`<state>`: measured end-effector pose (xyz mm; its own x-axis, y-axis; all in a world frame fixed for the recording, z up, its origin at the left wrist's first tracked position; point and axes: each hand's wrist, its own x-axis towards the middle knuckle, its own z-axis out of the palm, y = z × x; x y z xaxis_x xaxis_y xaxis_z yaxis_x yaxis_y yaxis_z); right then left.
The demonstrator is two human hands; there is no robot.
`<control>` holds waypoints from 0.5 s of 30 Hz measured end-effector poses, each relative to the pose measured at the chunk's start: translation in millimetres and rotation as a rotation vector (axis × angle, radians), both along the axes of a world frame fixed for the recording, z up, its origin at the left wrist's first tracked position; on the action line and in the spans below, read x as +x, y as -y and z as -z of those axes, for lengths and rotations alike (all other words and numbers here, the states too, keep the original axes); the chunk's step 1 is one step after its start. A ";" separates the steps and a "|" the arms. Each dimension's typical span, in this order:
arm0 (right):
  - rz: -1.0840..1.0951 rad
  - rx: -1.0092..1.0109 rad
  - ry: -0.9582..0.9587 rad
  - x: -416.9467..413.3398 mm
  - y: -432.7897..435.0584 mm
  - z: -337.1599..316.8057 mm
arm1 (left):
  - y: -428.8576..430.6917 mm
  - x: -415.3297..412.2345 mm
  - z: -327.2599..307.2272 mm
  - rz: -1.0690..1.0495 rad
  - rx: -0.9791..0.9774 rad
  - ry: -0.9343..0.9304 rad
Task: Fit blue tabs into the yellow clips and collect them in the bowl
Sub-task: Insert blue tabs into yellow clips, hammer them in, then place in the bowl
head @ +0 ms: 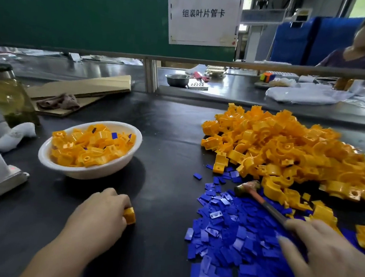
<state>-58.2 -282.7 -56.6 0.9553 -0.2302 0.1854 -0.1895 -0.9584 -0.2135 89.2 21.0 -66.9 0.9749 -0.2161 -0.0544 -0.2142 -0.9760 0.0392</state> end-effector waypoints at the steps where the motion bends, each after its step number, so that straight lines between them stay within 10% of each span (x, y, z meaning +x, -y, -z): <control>1: -0.062 0.013 0.048 0.3 -0.4 5.8 | 0.1 2.4 1.4 -0.007 -0.014 0.013; 6: -0.164 0.038 0.004 2.4 -3.8 10.4 | -0.3 3.0 -3.2 -0.041 -0.140 0.051; 12: -0.162 0.020 -0.042 9.1 -3.1 14.3 | 13.4 36.7 -54.3 -0.397 -1.958 -0.311; 15: -0.158 -0.001 -0.014 11.0 -5.3 16.1 | 14.6 54.5 -71.6 -0.291 -2.498 -0.317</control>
